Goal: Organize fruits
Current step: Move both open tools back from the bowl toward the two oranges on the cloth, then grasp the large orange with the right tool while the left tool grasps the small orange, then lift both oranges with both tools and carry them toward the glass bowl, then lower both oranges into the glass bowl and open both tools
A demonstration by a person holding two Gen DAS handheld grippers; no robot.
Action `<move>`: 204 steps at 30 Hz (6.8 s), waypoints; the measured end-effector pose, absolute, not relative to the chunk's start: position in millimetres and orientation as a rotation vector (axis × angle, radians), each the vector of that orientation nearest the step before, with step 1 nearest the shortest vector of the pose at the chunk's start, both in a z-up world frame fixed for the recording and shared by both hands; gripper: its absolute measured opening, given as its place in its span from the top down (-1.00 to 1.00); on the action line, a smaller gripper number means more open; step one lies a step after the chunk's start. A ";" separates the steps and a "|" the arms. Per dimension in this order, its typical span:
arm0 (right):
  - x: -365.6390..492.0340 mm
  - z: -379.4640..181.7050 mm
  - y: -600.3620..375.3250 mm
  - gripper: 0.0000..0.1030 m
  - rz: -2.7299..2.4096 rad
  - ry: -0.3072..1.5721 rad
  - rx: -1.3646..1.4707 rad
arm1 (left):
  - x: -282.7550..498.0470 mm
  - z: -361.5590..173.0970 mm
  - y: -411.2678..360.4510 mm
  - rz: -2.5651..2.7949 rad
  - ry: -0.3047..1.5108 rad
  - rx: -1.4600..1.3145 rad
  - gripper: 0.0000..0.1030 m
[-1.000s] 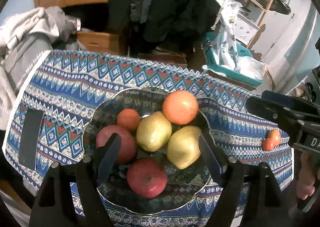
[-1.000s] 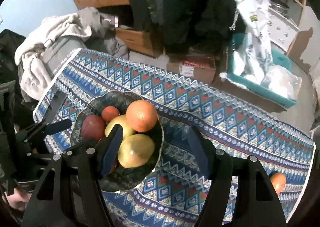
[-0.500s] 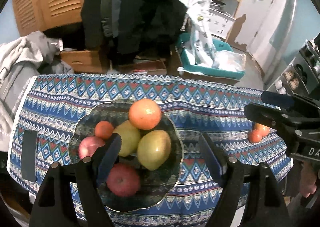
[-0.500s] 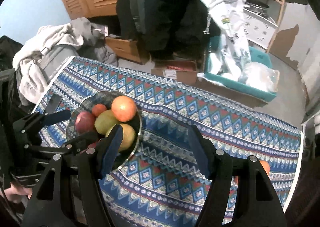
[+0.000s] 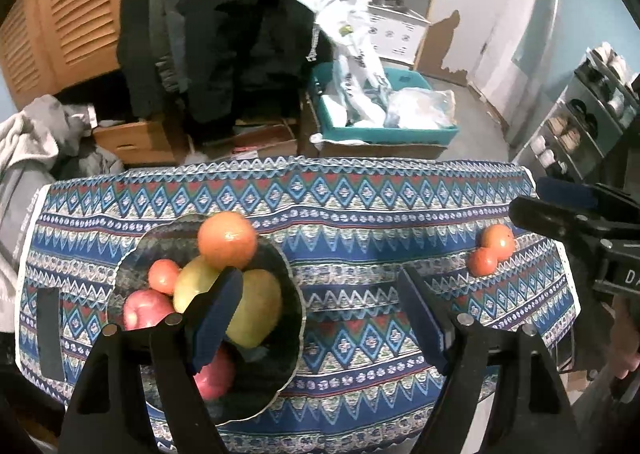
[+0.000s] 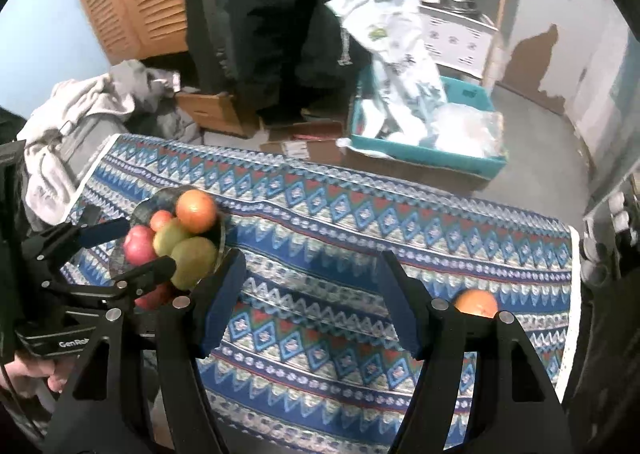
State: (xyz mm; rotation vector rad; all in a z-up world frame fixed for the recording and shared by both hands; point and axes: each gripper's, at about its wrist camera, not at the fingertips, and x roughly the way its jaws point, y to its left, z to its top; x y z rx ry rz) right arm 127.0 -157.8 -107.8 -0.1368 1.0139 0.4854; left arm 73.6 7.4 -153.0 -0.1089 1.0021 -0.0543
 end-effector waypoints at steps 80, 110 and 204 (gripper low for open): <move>219.6 -306.0 -341.3 -0.37 0.183 1.376 0.128 | 209.7 -296.7 -178.4 -0.294 1.319 -0.034 -0.62; 182.0 -274.7 -418.3 -0.37 -0.005 1.315 0.205 | 191.4 -328.1 -256.6 -0.390 1.384 -0.039 -0.11; 125.1 -138.6 -115.8 -0.36 0.631 1.108 -0.054 | 50.8 -168.7 57.7 -0.062 1.034 -0.163 0.07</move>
